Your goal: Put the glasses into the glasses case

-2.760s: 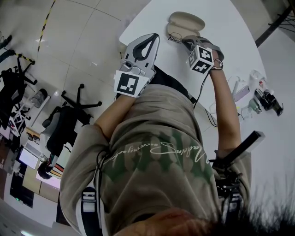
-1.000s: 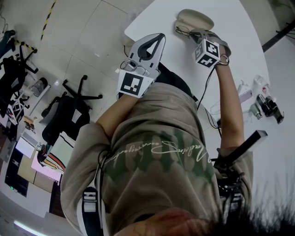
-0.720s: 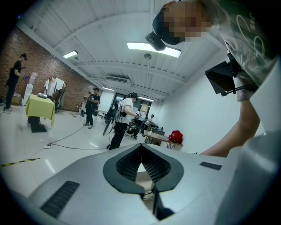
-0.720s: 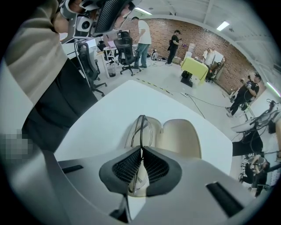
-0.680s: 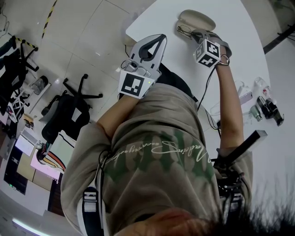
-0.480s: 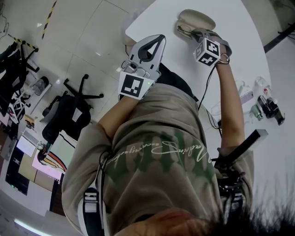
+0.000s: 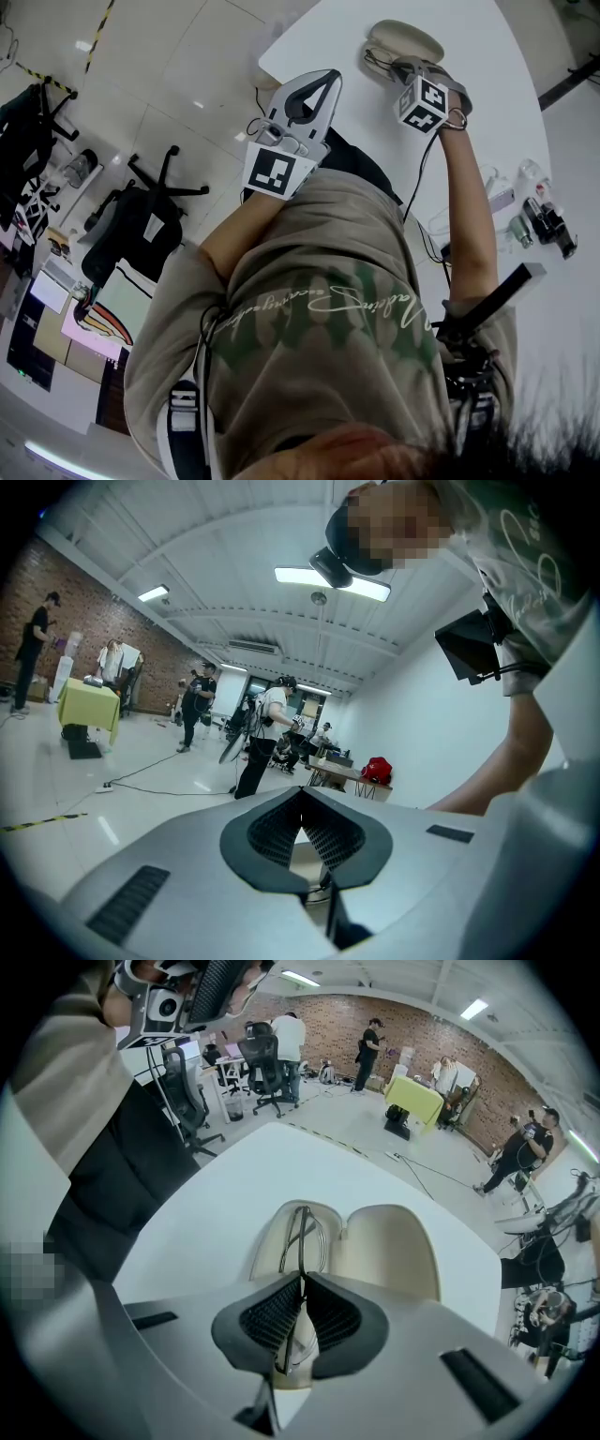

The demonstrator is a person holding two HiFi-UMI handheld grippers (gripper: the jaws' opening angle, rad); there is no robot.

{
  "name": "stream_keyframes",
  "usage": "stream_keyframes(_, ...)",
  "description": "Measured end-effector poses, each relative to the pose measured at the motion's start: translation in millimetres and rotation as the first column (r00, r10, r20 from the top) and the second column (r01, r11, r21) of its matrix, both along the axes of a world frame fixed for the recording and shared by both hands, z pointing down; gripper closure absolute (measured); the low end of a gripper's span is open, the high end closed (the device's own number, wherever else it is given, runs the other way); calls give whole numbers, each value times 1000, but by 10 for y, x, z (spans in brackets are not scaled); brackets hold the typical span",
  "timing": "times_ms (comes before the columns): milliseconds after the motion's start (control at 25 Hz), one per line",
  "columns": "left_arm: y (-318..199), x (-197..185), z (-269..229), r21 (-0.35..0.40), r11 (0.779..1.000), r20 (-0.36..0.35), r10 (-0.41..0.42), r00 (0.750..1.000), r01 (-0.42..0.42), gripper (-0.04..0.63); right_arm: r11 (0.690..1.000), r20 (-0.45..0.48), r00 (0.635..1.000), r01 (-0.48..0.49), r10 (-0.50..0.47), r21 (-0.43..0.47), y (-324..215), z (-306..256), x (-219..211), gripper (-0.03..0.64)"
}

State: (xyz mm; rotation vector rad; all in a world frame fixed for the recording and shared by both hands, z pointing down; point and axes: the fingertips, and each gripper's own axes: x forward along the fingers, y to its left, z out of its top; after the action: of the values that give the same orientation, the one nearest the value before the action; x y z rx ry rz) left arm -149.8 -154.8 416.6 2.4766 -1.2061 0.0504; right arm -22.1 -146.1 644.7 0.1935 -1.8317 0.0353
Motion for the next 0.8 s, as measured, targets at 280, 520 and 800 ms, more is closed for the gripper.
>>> stream_keyframes(280,-22,-43,18,0,1000,-11,-11,1000,11,589,999,-25,999,-31,32,19,-24,-2,28,586)
stream_keyframes(520,-26,-92,28,-7,1000,-25,-6,1000,5,589,997,-3,998,-60,61,39,-25,12,24,586)
stream_keyframes(800,-41,-76,-22,11,1000,-47,0,999,1,589,997,-53,999,-10,14,74,-33,46,134,586)
